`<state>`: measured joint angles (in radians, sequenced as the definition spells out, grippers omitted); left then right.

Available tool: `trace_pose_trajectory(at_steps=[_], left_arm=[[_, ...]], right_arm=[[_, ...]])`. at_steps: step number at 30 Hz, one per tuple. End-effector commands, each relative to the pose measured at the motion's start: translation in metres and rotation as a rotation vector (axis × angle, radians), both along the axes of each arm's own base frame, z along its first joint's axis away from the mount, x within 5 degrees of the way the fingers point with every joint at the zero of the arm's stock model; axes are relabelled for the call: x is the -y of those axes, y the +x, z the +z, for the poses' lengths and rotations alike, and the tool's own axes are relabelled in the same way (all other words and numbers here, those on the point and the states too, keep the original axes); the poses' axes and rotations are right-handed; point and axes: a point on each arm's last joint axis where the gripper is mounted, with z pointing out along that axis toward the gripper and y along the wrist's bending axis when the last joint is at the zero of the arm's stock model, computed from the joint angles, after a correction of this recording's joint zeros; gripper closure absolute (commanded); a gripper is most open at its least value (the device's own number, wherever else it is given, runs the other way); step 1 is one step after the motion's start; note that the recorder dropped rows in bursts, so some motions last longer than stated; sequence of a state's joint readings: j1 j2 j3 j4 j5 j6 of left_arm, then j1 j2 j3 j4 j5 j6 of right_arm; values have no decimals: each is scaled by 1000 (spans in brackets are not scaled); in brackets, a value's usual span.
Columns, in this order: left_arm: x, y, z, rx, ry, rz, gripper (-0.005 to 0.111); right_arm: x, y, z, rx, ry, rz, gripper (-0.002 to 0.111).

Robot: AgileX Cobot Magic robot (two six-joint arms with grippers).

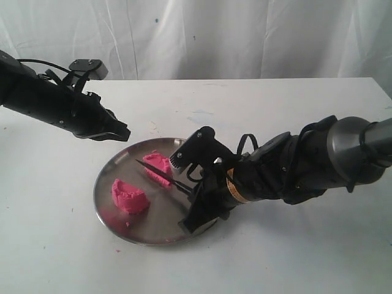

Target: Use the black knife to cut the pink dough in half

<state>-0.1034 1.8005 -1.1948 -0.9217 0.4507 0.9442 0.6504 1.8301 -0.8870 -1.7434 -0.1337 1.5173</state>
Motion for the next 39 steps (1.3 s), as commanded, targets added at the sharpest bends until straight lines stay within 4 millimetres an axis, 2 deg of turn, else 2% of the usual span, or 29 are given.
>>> trace_pose_trajectory(at_steps=[1, 7, 14, 17, 22, 28, 34, 36, 39], left_arm=[[0, -4, 15, 13, -33, 9, 107], [0, -14, 45, 75, -57, 21, 107], [-2, -36, 89, 158, -110, 45, 107], [-7, -54, 105, 236, -126, 116, 107], [-17, -88, 104, 291, -99, 187, 107], [-22, -132, 120, 370, -131, 202, 107], [-26, -172, 128, 428, -174, 220, 107], [-27, -184, 130, 452, -182, 217, 107], [-29, -205, 136, 497, -205, 215, 107]], right_arm=[[-1, -4, 9, -16, 44, 28, 104], [-1, -5, 15, -10, 61, 17, 104], [-3, -2, 2, -41, 43, 11, 104], [-8, 2, 2, -40, 54, 18, 104], [-14, 8, 0, -55, 69, 18, 104], [-17, 6, -11, -110, 77, 33, 104], [-17, 7, -8, -110, 88, 13, 67], [-17, 6, 0, -103, 106, 7, 62], [-17, 4, 16, -83, 145, 18, 61]])
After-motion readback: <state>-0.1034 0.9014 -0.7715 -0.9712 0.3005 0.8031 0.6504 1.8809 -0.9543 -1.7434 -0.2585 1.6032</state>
